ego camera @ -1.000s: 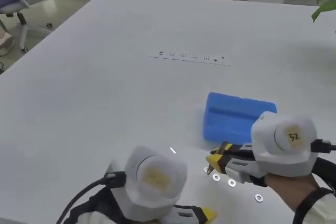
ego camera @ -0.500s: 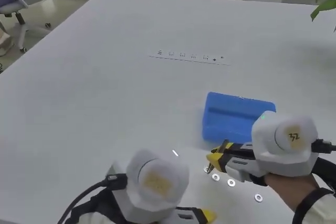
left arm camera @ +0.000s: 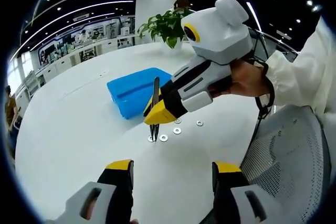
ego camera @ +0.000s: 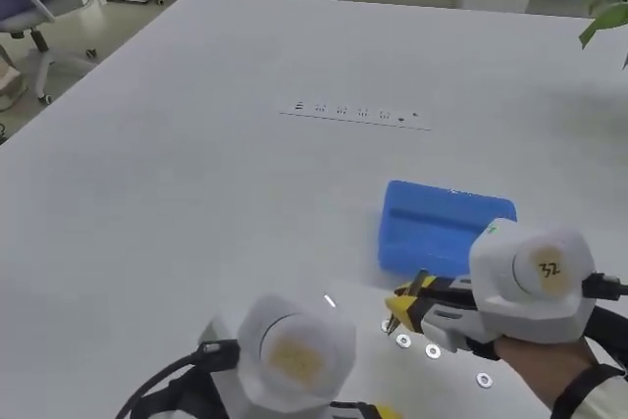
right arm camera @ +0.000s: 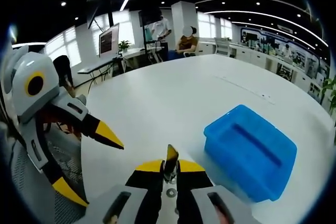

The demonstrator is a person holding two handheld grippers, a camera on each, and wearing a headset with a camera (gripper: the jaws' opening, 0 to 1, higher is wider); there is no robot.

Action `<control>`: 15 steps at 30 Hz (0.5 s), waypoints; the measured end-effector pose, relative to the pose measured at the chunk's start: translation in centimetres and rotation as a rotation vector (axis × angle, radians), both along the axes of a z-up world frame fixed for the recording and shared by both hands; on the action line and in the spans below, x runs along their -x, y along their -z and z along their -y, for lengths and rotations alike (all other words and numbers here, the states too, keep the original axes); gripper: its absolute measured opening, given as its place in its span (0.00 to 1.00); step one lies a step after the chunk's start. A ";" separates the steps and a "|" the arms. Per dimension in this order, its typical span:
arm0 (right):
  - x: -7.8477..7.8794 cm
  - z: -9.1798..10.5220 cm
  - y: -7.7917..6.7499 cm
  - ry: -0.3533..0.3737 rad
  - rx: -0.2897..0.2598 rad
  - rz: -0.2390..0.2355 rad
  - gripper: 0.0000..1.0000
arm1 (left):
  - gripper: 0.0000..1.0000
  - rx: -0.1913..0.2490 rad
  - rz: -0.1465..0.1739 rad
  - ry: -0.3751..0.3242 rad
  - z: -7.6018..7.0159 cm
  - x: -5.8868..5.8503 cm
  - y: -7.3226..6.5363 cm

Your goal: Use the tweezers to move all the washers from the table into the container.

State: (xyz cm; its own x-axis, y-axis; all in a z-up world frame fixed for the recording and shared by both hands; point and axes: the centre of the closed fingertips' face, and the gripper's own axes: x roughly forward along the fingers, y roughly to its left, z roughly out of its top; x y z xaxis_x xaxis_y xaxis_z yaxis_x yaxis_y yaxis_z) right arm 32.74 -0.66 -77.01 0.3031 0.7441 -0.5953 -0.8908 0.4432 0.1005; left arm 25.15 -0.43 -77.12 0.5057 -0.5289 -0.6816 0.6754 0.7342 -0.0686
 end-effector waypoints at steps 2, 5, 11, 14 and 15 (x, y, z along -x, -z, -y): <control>0.0 -0.1 0.0 -0.004 0.002 0.003 0.05 | 0.61 0.003 0.002 -0.001 0.0 0.0 0.0; -0.4 0.2 -0.2 -0.004 0.023 0.038 0.05 | 0.60 -0.001 0.002 -0.002 -0.1 -0.1 0.0; -0.3 0.2 0.1 0.013 0.002 -0.004 0.05 | 0.60 -0.006 0.003 -0.002 -0.2 0.0 0.1; 0.0 0.1 0.2 0.006 0.009 0.003 0.05 | 0.60 -0.003 0.003 -0.007 -0.3 0.0 0.1; 0.1 0.1 0.2 0.004 0.012 0.006 0.05 | 0.60 -0.003 0.002 -0.008 -0.3 0.0 0.2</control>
